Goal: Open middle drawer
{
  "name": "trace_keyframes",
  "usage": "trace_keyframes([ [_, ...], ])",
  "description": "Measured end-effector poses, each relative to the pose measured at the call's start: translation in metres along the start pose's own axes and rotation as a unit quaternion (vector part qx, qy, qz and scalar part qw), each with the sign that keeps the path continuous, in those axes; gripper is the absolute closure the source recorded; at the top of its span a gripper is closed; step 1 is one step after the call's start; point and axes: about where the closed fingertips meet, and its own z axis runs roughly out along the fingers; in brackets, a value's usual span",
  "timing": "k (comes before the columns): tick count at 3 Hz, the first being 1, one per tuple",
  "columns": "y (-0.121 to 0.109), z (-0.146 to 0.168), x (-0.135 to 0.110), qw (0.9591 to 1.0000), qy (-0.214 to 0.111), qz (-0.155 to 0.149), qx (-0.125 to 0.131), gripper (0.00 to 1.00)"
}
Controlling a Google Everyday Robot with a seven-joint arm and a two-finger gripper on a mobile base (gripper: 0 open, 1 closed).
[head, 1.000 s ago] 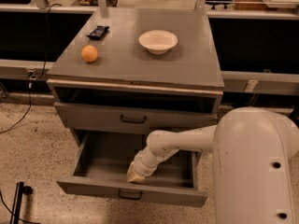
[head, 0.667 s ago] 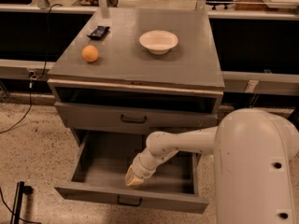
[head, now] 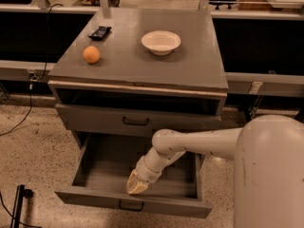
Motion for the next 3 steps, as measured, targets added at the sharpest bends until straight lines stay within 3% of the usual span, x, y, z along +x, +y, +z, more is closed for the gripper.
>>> trace_keyframes([
  [1,0.0,-0.035,-0.004,0.9993,-0.012,0.017,0.03,1.0],
  [2,0.0,-0.068,-0.006,0.9959,-0.043,0.033,0.072,1.0],
  [3,0.001,-0.068,-0.003,0.9958,-0.043,0.036,0.072,0.81],
])
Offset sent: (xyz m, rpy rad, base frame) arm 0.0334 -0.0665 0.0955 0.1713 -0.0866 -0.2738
